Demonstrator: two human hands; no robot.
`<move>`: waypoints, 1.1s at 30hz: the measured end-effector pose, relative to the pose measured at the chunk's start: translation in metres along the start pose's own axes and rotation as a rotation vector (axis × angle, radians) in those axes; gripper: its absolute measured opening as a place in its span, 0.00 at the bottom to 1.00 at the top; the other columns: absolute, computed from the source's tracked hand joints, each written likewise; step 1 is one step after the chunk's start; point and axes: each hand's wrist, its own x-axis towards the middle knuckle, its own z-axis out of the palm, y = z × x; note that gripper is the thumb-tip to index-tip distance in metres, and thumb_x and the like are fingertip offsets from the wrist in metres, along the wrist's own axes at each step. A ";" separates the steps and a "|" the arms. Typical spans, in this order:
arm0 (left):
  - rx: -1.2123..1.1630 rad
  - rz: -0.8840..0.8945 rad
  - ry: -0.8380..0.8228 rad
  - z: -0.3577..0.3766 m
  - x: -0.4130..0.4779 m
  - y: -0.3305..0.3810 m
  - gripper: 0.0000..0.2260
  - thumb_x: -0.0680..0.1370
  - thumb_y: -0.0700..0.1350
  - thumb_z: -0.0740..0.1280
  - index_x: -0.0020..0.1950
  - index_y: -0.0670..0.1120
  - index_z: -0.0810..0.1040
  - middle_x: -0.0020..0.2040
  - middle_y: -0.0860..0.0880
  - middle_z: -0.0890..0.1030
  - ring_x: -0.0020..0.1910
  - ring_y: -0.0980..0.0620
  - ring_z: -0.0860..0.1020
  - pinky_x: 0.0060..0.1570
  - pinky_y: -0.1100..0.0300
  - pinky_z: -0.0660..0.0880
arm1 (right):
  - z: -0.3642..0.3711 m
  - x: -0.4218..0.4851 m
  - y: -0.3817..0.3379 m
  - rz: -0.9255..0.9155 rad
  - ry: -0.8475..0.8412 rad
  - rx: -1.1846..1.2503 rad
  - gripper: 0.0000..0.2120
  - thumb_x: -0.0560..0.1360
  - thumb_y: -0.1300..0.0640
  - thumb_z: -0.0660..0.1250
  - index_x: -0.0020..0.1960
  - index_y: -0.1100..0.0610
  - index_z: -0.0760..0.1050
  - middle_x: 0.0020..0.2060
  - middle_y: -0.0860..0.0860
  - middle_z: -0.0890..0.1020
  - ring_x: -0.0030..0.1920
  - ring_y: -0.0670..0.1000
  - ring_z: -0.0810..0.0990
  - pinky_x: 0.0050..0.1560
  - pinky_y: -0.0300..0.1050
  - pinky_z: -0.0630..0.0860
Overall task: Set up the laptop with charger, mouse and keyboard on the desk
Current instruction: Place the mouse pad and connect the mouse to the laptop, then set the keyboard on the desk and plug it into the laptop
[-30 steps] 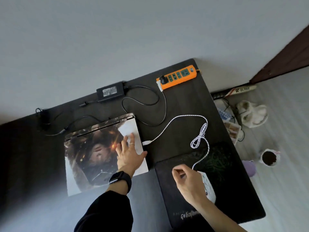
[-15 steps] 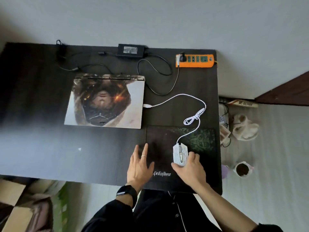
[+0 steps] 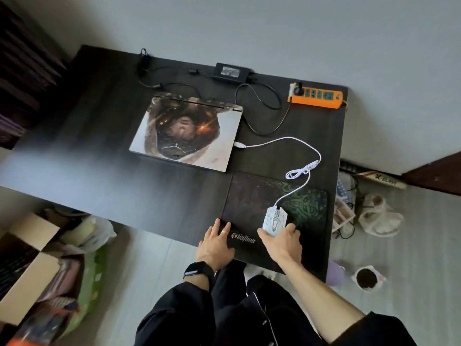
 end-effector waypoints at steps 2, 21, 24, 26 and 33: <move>-0.011 -0.003 0.002 0.002 -0.006 -0.007 0.34 0.77 0.51 0.63 0.80 0.55 0.53 0.81 0.49 0.48 0.79 0.44 0.53 0.76 0.47 0.58 | -0.002 -0.001 0.002 -0.004 -0.022 0.006 0.42 0.65 0.31 0.72 0.61 0.63 0.66 0.56 0.57 0.73 0.53 0.61 0.79 0.49 0.51 0.75; -0.546 -0.214 0.521 -0.023 -0.153 -0.235 0.22 0.79 0.52 0.61 0.73 0.55 0.68 0.67 0.51 0.75 0.65 0.50 0.73 0.60 0.57 0.72 | 0.114 -0.185 -0.150 -0.985 -0.274 -0.209 0.08 0.77 0.51 0.66 0.54 0.45 0.80 0.54 0.44 0.80 0.55 0.50 0.77 0.59 0.43 0.70; -0.615 -0.274 0.606 -0.024 -0.186 -0.302 0.21 0.80 0.51 0.61 0.74 0.54 0.69 0.69 0.51 0.74 0.68 0.51 0.71 0.64 0.59 0.68 | 0.162 -0.236 -0.189 -1.096 -0.339 -0.234 0.07 0.77 0.51 0.67 0.54 0.47 0.81 0.54 0.44 0.81 0.56 0.49 0.78 0.60 0.42 0.70; -0.666 -0.347 0.663 -0.020 -0.212 -0.345 0.22 0.80 0.51 0.62 0.74 0.53 0.68 0.70 0.51 0.72 0.70 0.52 0.70 0.67 0.59 0.66 | 0.193 -0.269 -0.211 -1.183 -0.406 -0.268 0.08 0.77 0.51 0.67 0.55 0.47 0.81 0.53 0.44 0.81 0.57 0.49 0.78 0.61 0.43 0.71; -0.823 -0.620 0.844 -0.003 -0.282 -0.464 0.21 0.79 0.50 0.63 0.72 0.52 0.70 0.70 0.51 0.74 0.70 0.53 0.70 0.67 0.61 0.65 | 0.279 -0.367 -0.286 -1.388 -0.640 -0.399 0.08 0.78 0.51 0.66 0.56 0.46 0.79 0.54 0.42 0.79 0.57 0.45 0.76 0.61 0.40 0.70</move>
